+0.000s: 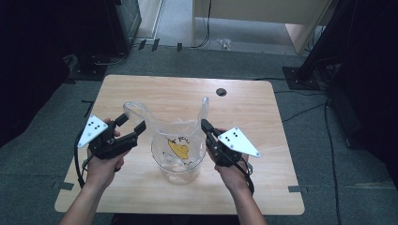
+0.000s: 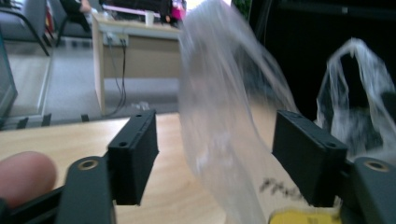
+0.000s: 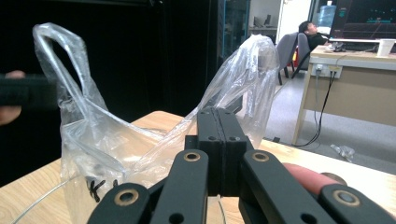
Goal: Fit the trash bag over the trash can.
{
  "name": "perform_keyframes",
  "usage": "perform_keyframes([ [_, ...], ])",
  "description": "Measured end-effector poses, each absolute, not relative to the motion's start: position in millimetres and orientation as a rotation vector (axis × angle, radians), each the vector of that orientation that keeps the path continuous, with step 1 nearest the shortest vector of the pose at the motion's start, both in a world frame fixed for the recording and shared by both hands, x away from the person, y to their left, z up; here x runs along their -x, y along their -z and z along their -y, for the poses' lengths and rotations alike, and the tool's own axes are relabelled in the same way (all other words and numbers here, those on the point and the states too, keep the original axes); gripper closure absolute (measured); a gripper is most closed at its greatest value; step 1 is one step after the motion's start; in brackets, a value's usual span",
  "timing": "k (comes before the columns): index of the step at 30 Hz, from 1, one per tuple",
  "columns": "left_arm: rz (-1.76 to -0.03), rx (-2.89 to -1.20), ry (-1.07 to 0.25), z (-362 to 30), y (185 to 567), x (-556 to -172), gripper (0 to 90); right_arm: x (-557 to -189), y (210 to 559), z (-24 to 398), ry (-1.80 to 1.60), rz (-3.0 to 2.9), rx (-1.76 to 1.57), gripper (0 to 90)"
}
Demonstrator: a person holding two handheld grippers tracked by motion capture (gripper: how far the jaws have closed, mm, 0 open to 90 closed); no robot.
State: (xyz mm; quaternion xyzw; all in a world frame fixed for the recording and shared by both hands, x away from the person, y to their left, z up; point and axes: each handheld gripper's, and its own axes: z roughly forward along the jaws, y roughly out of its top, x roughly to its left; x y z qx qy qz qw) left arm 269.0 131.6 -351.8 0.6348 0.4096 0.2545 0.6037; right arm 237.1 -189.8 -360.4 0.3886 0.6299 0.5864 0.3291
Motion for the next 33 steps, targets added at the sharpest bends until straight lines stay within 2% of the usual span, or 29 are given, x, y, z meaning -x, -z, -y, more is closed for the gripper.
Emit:
perform_keyframes([
  [1, -0.950, -1.446, -0.600, -132, 350, -269, 36.6, -236, 361, 189, -1.533, -1.652, -1.011, 90.0],
  [7, -0.907, -1.474, -0.598, -132, 350, -266, 78.8, -232, 363, 190, -1.504, -1.680, -0.969, 90.0],
  [9, -0.910, -1.491, -0.543, -134, 355, -266, 87.8, -229, 365, 191, -1.497, -1.685, -0.962, 90.0],
  [11, -0.905, -1.522, -0.533, -135, 362, -264, 89.9, -226, 369, 193, -1.495, -1.691, -0.969, 90.0],
  [25, -0.897, -1.703, -0.339, -140, 407, -224, 90.0, -201, 411, 214, -1.399, -1.797, -1.100, 90.0],
  [28, -0.844, -1.775, -0.371, -132, 411, -211, 90.0, -198, 417, 216, -1.382, -1.820, -1.116, 90.0],
  [33, -0.835, -1.827, -0.348, -133, 420, -206, 90.0, -197, 426, 216, -1.366, -1.849, -1.142, 90.0],
])
